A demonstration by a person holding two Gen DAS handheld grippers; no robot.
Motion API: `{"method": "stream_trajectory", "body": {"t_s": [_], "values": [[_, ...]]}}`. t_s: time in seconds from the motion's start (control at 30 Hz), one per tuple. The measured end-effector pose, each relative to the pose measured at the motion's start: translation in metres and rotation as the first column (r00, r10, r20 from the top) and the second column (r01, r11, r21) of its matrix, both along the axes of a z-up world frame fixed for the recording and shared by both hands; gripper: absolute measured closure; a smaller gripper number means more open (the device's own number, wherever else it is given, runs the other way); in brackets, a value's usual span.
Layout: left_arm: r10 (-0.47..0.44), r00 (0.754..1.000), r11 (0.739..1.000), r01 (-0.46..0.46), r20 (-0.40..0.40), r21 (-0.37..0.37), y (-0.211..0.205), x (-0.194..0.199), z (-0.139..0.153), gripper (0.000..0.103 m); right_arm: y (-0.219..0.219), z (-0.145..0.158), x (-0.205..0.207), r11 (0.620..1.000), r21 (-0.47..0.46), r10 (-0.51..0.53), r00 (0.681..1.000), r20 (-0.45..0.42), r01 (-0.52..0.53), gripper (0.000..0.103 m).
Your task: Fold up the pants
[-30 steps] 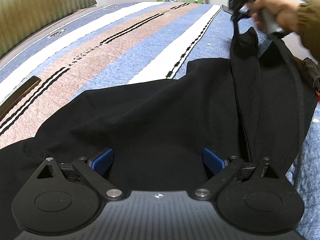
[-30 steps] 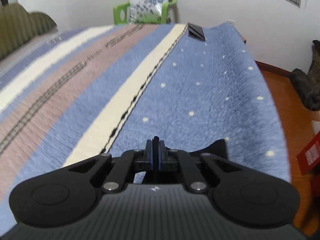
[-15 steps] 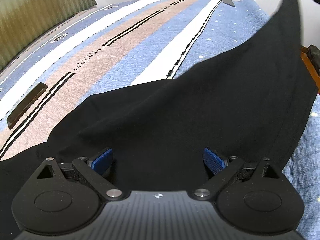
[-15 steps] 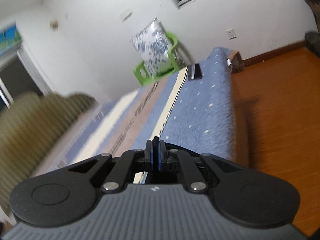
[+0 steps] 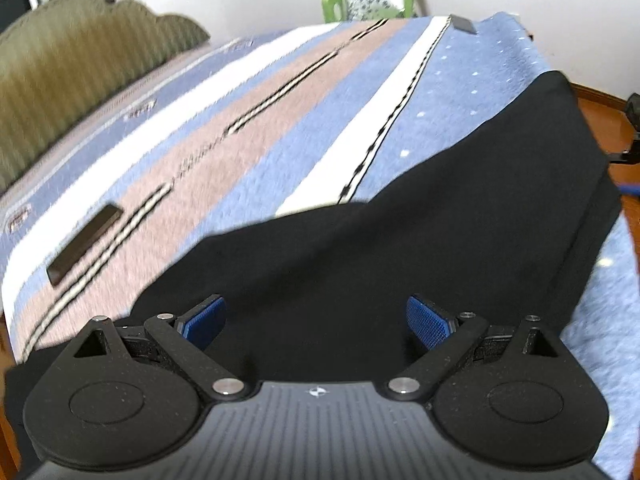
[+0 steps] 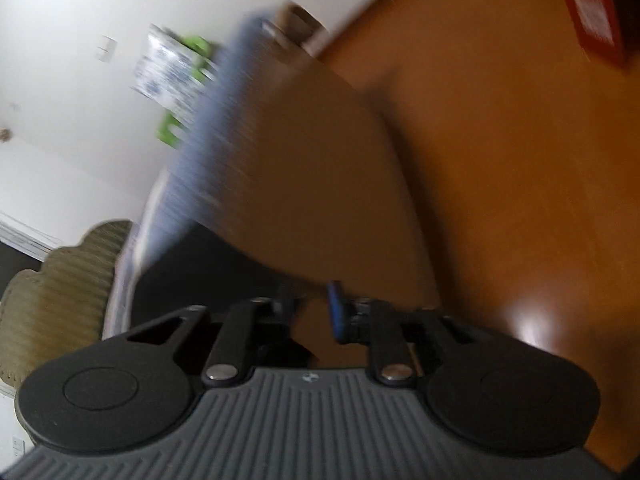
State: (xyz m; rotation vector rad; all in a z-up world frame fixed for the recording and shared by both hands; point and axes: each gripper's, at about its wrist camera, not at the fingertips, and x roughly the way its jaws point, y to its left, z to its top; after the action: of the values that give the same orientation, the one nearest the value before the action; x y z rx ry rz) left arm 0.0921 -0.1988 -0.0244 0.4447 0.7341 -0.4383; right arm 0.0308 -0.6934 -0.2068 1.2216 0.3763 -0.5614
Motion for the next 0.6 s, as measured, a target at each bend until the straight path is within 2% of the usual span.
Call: {"method": "stream_trajectory", "body": {"t_s": [0.03,0.07,0.1,0.13,0.2,0.3,0.4,0.53,0.6], "values": [[-0.010,1.000,1.000,0.010,0.015,0.008,-0.006,-0.002,0.003,0.006,0.004,-0.014,-0.001,1.000,0.031,0.003,1.000,0.011,-0.003,0.052],[-0.016,1.000,1.000,0.016,0.026,0.015,-0.009,-0.003,0.005,0.006,0.007,-0.027,-0.003,0.997,0.076,0.015,0.998,0.063,-0.020,0.045],[-0.025,0.999,0.999,0.024,0.036,0.022,-0.014,-0.006,0.007,0.006,0.011,-0.039,-0.003,0.990,0.134,0.016,0.991,0.135,-0.035,0.028],[-0.036,0.998,0.999,0.034,0.047,0.029,-0.020,-0.008,0.008,0.006,0.014,-0.052,-0.004,0.979,0.199,-0.002,0.977,0.212,-0.041,0.016],[-0.054,0.996,0.998,0.051,0.065,0.046,-0.029,-0.014,0.010,0.006,0.021,-0.079,-0.004,0.940,0.335,-0.067,0.936,0.344,-0.056,0.013],[-0.075,0.992,0.995,0.067,0.102,0.076,-0.039,-0.019,0.010,0.006,0.037,-0.109,0.013,0.883,0.460,-0.108,0.917,0.384,-0.089,0.011],[-0.074,0.991,0.994,0.064,0.113,0.087,-0.045,-0.020,0.011,0.006,0.044,-0.124,0.028,0.848,0.515,-0.158,0.868,0.471,-0.124,0.011],[-0.065,0.992,0.995,0.056,0.107,0.079,-0.058,-0.015,0.013,0.006,0.047,-0.139,0.044,0.807,0.580,-0.259,0.818,0.514,-0.109,0.009],[-0.060,0.991,0.995,0.050,0.120,0.092,-0.068,-0.010,0.012,0.006,0.042,-0.138,0.054,0.802,0.587,-0.268,0.813,0.516,-0.108,0.011]]}}
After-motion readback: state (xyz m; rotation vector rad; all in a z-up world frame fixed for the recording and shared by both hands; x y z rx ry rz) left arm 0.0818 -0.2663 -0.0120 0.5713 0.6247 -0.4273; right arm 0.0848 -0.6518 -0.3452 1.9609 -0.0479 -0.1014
